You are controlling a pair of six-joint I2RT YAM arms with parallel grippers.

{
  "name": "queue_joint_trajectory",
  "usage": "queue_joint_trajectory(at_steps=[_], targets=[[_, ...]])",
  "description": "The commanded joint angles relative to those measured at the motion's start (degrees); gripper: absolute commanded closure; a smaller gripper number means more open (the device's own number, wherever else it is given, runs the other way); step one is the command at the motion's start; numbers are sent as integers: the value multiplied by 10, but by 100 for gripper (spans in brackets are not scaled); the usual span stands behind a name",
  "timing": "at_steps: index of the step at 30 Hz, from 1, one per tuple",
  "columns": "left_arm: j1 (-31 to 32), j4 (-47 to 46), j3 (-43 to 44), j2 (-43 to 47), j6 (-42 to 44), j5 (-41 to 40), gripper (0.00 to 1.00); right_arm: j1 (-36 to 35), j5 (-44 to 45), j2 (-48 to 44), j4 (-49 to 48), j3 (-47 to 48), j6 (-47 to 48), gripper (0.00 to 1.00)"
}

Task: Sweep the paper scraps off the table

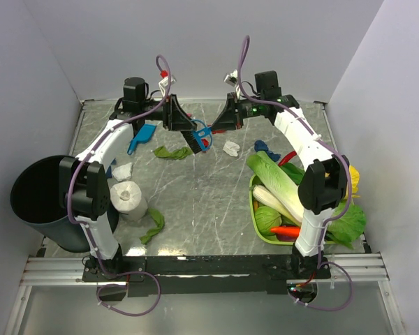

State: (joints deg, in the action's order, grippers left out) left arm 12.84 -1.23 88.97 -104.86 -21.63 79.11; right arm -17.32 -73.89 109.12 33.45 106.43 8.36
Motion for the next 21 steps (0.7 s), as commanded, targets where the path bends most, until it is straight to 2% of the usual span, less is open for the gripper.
queue_joint_trajectory(at_steps=[1, 2, 3, 4, 5, 6, 7, 9, 10, 14, 16, 17, 18, 21], targets=[[-2, 117, 25, 7, 92, -145, 43, 18, 5, -28, -37, -23, -34, 100], [-2, 141, 37, 10, 118, -181, 33, 20, 16, -36, -37, -32, -40, 100], [-2, 165, 43, 12, 136, -219, 31, 23, 40, -43, -20, -33, -39, 100], [-3, 196, 48, 15, 162, -308, 30, 22, 95, -49, -11, -37, -34, 100], [-2, 213, 58, 15, 177, -350, 28, 22, 129, -64, 3, -41, -22, 100], [-2, 221, 60, 17, 190, -406, 27, 23, 163, -73, 12, -44, -5, 100], [-2, 227, 58, 23, 210, -502, 25, 23, 221, -81, 20, -48, 2, 100], [-1, 230, 41, 29, 247, -590, 23, 23, 271, -103, 22, -61, 10, 100], [-2, 231, 30, 33, 273, -671, 23, 23, 310, -110, 32, -61, 8, 100], [-8, 233, 9, 28, 326, -779, 19, 19, 326, -122, 43, -85, 53, 100], [-17, 224, -6, 31, 337, -789, 18, 15, 365, -121, 18, -99, 47, 100], [-20, 224, -7, 31, 338, -810, 18, 12, 421, -116, 14, -97, 38, 100], [-26, 228, -7, 27, 341, -812, 18, 11, 440, -97, 15, -90, 41, 100], [-38, 253, 4, 24, 335, -802, 18, 7, 501, -58, 12, -43, 93, 100]])
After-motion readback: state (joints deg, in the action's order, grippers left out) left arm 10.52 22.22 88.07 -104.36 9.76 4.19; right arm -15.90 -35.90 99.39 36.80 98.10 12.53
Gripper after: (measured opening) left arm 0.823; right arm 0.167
